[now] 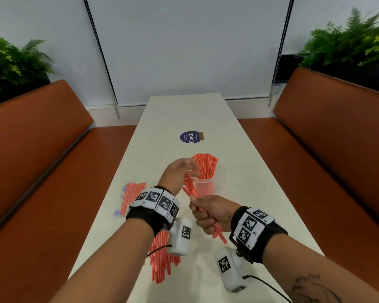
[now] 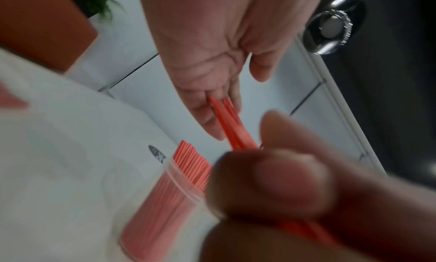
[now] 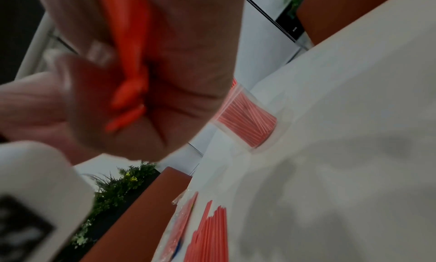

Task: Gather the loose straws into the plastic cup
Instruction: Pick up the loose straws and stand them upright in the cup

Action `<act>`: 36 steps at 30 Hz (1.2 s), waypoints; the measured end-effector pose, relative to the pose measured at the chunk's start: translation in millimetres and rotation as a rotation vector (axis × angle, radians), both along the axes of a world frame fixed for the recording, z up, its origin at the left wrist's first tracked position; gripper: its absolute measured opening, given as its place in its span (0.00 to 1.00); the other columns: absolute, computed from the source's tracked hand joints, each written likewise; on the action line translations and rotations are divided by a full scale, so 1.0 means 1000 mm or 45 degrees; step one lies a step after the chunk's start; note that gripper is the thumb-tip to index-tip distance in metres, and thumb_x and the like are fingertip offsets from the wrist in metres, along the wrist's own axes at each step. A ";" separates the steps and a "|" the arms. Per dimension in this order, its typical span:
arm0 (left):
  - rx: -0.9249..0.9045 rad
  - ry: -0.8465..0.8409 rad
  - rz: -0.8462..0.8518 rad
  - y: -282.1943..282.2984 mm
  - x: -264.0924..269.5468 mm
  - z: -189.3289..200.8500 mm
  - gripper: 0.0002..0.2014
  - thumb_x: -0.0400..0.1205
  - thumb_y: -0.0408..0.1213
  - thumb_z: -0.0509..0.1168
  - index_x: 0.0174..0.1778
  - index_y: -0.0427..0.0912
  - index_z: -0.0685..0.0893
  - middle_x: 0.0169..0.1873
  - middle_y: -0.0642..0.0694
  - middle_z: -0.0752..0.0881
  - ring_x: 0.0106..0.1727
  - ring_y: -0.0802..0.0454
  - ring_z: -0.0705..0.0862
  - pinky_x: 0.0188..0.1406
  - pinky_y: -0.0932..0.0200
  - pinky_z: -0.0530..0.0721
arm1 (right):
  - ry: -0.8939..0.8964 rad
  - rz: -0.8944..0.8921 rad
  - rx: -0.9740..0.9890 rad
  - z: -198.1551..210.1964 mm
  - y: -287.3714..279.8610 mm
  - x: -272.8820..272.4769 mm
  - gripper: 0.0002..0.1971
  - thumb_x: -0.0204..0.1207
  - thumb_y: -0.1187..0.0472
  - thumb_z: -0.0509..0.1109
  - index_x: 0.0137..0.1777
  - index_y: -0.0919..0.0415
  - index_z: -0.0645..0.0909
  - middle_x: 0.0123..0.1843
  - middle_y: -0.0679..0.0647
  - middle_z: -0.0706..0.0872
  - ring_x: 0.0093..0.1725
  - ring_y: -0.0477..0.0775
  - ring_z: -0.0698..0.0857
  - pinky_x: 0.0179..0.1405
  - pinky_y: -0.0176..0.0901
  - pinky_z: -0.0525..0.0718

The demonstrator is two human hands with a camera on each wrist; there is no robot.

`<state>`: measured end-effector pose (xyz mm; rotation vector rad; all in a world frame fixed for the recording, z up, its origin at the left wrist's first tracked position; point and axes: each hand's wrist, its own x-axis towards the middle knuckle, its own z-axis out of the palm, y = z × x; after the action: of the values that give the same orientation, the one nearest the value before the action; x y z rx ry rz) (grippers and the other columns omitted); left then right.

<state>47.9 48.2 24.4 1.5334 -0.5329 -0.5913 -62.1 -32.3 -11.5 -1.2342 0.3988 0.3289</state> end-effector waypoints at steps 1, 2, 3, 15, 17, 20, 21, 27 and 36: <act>0.074 -0.102 -0.050 -0.001 -0.001 0.000 0.16 0.88 0.36 0.51 0.60 0.31 0.80 0.41 0.47 0.85 0.39 0.52 0.85 0.37 0.65 0.80 | 0.002 0.011 0.025 0.000 0.000 0.000 0.19 0.85 0.50 0.54 0.33 0.56 0.70 0.16 0.45 0.65 0.11 0.41 0.62 0.14 0.24 0.64; 0.139 -0.188 -0.104 -0.001 -0.003 -0.002 0.17 0.88 0.37 0.51 0.59 0.28 0.81 0.39 0.47 0.85 0.38 0.52 0.84 0.37 0.67 0.80 | 0.003 0.007 0.040 0.000 0.001 0.000 0.19 0.85 0.50 0.55 0.33 0.56 0.70 0.16 0.45 0.66 0.11 0.41 0.62 0.15 0.24 0.63; 0.198 -0.247 -0.159 -0.001 -0.007 -0.004 0.18 0.88 0.37 0.52 0.57 0.27 0.82 0.38 0.48 0.84 0.37 0.53 0.83 0.36 0.69 0.80 | 0.003 -0.008 0.035 0.000 0.001 -0.001 0.18 0.85 0.50 0.55 0.33 0.55 0.69 0.16 0.45 0.66 0.11 0.41 0.62 0.15 0.23 0.63; 0.102 0.007 -0.164 -0.003 -0.013 -0.016 0.08 0.85 0.38 0.58 0.44 0.44 0.82 0.29 0.51 0.89 0.32 0.58 0.86 0.37 0.63 0.80 | -0.185 -0.248 -0.099 0.006 -0.004 0.013 0.15 0.87 0.54 0.51 0.38 0.56 0.68 0.20 0.49 0.64 0.11 0.41 0.62 0.15 0.27 0.64; -0.029 0.180 -0.135 -0.002 -0.013 -0.015 0.07 0.85 0.33 0.58 0.49 0.46 0.80 0.29 0.52 0.92 0.32 0.62 0.89 0.32 0.67 0.82 | -0.203 -0.231 -0.009 0.003 -0.004 0.015 0.17 0.87 0.53 0.52 0.37 0.58 0.69 0.21 0.49 0.65 0.13 0.41 0.64 0.16 0.28 0.65; -0.143 0.256 -0.089 -0.001 -0.011 -0.014 0.08 0.85 0.29 0.58 0.58 0.40 0.77 0.34 0.45 0.90 0.30 0.60 0.90 0.17 0.71 0.78 | -0.245 -0.217 0.046 -0.001 -0.004 0.016 0.17 0.86 0.55 0.53 0.37 0.60 0.73 0.21 0.49 0.71 0.15 0.43 0.68 0.17 0.31 0.69; -0.163 0.241 -0.073 -0.001 -0.010 -0.014 0.09 0.85 0.29 0.58 0.59 0.40 0.75 0.36 0.42 0.88 0.29 0.59 0.90 0.15 0.71 0.77 | -0.259 -0.207 0.033 -0.001 -0.004 0.016 0.16 0.86 0.56 0.54 0.38 0.60 0.74 0.22 0.49 0.73 0.16 0.44 0.71 0.18 0.32 0.72; -0.209 0.098 -0.022 -0.004 -0.002 -0.016 0.10 0.83 0.25 0.59 0.50 0.45 0.78 0.36 0.40 0.86 0.28 0.58 0.89 0.29 0.64 0.88 | -0.213 -0.063 -0.247 -0.002 -0.008 0.012 0.14 0.87 0.58 0.54 0.40 0.58 0.74 0.23 0.49 0.77 0.19 0.45 0.75 0.25 0.39 0.80; -0.140 -0.377 -0.004 -0.025 -0.003 0.022 0.19 0.79 0.19 0.61 0.39 0.52 0.80 0.32 0.46 0.86 0.36 0.52 0.86 0.40 0.59 0.84 | -0.292 -0.089 -1.190 0.043 -0.026 0.034 0.13 0.83 0.70 0.53 0.49 0.68 0.80 0.40 0.56 0.83 0.40 0.54 0.79 0.43 0.48 0.81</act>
<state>45.1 22.9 46.5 1.5236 -0.7806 -0.3318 -28.1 -57.9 31.7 -2.1383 0.4053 -0.0918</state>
